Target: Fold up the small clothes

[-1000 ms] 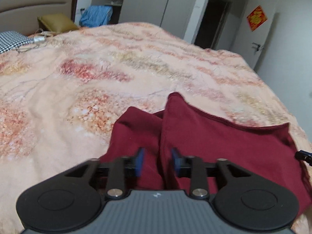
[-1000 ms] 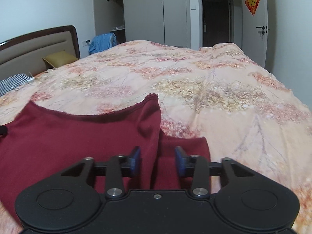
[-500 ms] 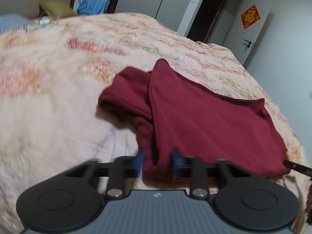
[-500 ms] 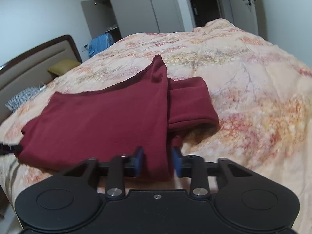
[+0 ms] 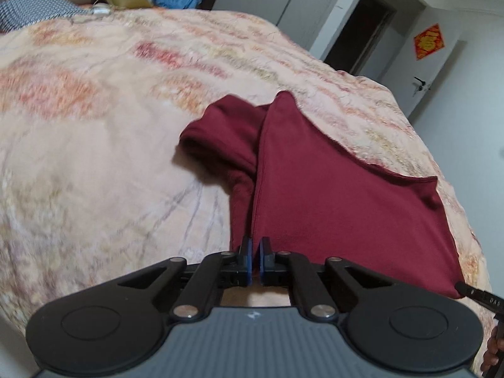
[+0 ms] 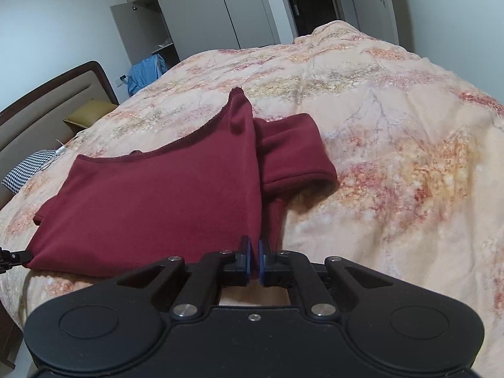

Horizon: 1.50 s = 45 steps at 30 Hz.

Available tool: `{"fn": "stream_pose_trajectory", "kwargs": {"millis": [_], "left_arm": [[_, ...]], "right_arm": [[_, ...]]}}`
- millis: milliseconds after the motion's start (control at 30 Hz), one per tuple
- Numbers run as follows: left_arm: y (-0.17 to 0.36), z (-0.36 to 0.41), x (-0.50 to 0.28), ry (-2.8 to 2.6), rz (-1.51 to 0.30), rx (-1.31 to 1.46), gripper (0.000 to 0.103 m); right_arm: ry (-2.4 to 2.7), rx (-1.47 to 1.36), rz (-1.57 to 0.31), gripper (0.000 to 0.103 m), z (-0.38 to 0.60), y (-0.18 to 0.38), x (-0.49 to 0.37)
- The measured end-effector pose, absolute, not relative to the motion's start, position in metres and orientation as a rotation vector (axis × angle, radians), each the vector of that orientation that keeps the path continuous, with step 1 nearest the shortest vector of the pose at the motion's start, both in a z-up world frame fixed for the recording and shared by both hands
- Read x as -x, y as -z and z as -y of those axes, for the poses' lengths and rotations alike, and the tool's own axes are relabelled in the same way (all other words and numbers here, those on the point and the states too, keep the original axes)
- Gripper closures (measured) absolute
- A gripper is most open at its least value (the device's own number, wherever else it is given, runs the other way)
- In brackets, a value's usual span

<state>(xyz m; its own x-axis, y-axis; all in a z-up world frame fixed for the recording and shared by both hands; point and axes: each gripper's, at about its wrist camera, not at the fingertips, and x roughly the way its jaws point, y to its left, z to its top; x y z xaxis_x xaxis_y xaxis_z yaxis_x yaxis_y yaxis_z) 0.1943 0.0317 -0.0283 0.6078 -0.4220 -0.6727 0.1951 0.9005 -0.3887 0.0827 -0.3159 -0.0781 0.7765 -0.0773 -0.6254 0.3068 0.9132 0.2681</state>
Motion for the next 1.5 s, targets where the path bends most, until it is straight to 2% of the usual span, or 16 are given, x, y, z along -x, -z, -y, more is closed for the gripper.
{"fn": "stream_pose_trajectory", "kwargs": {"millis": [100,167,200,267,300,333,367,400,467,533,633,733,1033,1400,1500], "left_arm": [[0.027,-0.031,-0.194,0.358,-0.83,0.291,0.098],[0.024,-0.03,-0.192,0.361,-0.824,0.285,0.096],[0.023,-0.03,-0.191,0.346,-0.826,0.277,0.092],[0.02,-0.03,-0.19,0.31,-0.826,0.256,0.073],[0.018,-0.031,-0.189,0.292,-0.824,0.248,0.058],[0.017,-0.032,-0.188,0.277,-0.822,0.24,0.046],[0.015,-0.032,-0.186,0.268,-0.821,0.232,0.043],[0.014,-0.032,-0.185,0.262,-0.822,0.226,0.039],[0.011,-0.03,-0.183,0.255,-0.829,0.218,0.031],[0.009,-0.028,-0.182,0.238,-0.829,0.206,0.017],[0.007,-0.024,-0.18,0.224,-0.819,0.188,0.007],[0.009,-0.02,-0.182,0.217,-0.828,0.191,0.001],[0.019,-0.012,-0.196,0.198,-0.862,0.195,0.0],[0.036,-0.009,-0.219,0.289,-0.835,0.287,0.0],[0.037,-0.008,-0.231,0.335,-0.804,0.325,0.005]], "right_arm": [[0.213,-0.361,-0.657,0.097,0.314,0.078,-0.087],[0.222,-0.337,-0.655,0.085,0.313,0.076,-0.088],[0.231,-0.319,-0.648,0.083,0.311,0.074,-0.087],[0.235,-0.281,-0.629,0.062,0.307,0.07,-0.086],[0.23,-0.26,-0.616,0.058,0.305,0.067,-0.085],[0.227,-0.235,-0.604,0.048,0.301,0.065,-0.086],[0.224,-0.207,-0.595,0.04,0.297,0.064,-0.087],[0.215,-0.178,-0.585,0.037,0.292,0.062,-0.089],[0.186,-0.124,-0.564,0.025,0.281,0.06,-0.094],[0.152,-0.076,-0.54,0.018,0.268,0.059,-0.101],[0.093,-0.012,-0.512,0.006,0.246,0.059,-0.115],[0.052,0.042,-0.486,0.004,0.223,0.06,-0.132],[0.012,0.125,-0.431,0.001,0.179,0.067,-0.172],[0.026,0.117,-0.528,0.001,0.17,0.103,-0.188],[0.029,0.122,-0.535,0.001,0.169,0.109,-0.191]]}}
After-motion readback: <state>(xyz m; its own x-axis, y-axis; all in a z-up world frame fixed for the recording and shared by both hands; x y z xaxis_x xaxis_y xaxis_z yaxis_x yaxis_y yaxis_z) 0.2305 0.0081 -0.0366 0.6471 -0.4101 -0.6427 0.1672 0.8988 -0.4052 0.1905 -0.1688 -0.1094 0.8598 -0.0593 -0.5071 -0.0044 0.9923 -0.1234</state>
